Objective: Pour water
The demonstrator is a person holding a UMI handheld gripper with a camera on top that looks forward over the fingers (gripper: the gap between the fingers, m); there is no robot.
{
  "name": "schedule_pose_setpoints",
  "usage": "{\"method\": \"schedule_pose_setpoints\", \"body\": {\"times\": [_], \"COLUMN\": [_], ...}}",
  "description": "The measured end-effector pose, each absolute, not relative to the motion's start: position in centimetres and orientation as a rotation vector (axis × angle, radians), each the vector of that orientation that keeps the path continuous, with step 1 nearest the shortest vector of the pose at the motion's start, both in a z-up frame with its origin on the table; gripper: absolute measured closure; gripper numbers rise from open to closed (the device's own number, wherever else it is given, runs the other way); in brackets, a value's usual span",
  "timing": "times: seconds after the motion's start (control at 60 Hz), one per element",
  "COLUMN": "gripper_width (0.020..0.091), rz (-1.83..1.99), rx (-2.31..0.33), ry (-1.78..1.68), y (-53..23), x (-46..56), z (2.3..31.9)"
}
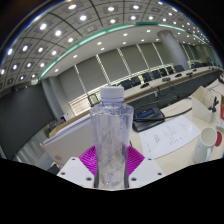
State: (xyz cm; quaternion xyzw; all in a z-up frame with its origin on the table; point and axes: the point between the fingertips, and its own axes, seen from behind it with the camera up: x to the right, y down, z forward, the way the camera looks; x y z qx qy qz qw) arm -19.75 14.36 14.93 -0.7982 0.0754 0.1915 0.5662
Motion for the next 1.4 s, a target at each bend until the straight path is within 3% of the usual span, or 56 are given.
{"method": "schedule_pose_setpoints", "body": {"times": [0.317,0.733,0.817,1.133,1.4], "gripper_width": [0.077,0.077,0.0769,0.0771,0.077], "rz": [1.176,1.714,1.766,1.702,1.195], "rx": [-1.607,-1.063,-0.988,-1.121,-1.463], "ry": [0.864,1.4,1.482,1.415,0.855], "y": [13.9,14.2,15.0,15.0,14.3], "x": [-13.4,-4.8,-4.1,-4.8,-1.9], "z": [21.3,21.8,20.2,20.3,27.1]}}
